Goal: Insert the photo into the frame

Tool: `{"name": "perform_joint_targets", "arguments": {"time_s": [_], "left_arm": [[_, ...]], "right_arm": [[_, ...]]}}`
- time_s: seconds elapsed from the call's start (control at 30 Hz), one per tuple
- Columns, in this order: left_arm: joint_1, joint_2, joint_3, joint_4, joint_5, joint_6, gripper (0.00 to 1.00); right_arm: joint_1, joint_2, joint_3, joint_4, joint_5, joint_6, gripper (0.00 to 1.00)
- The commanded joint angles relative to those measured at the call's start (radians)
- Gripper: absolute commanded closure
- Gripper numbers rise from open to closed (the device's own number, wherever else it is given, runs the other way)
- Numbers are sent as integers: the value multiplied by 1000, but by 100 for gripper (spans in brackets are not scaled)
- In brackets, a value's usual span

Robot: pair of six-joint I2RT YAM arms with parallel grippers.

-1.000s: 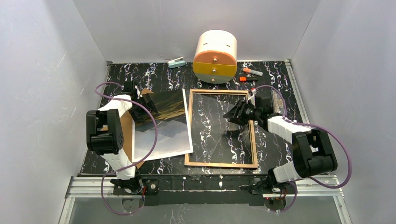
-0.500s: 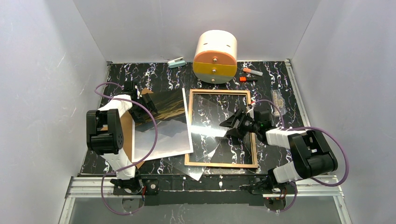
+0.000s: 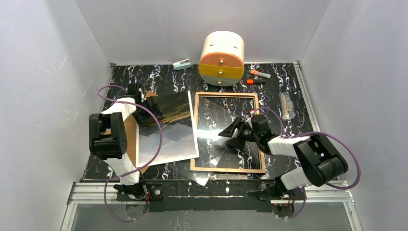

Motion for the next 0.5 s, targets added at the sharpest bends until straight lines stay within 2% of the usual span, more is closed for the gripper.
{"name": "perform_joint_targets", "arguments": {"time_s": [0.0, 0.23, 0.33, 0.47], "left_arm": [[3, 54, -51, -19, -56, 16, 20], [3, 50, -52, -16, -61, 11, 20], [3, 47, -51, -15, -59, 10, 20], [3, 48, -46, -15, -59, 10, 20]], "right_arm": [[26, -13, 3, 46, 40, 49, 18], [44, -229, 55, -440, 269, 21, 18], [45, -287, 29, -469, 273, 17, 18], [45, -255, -29, -373, 203, 57, 18]]}}
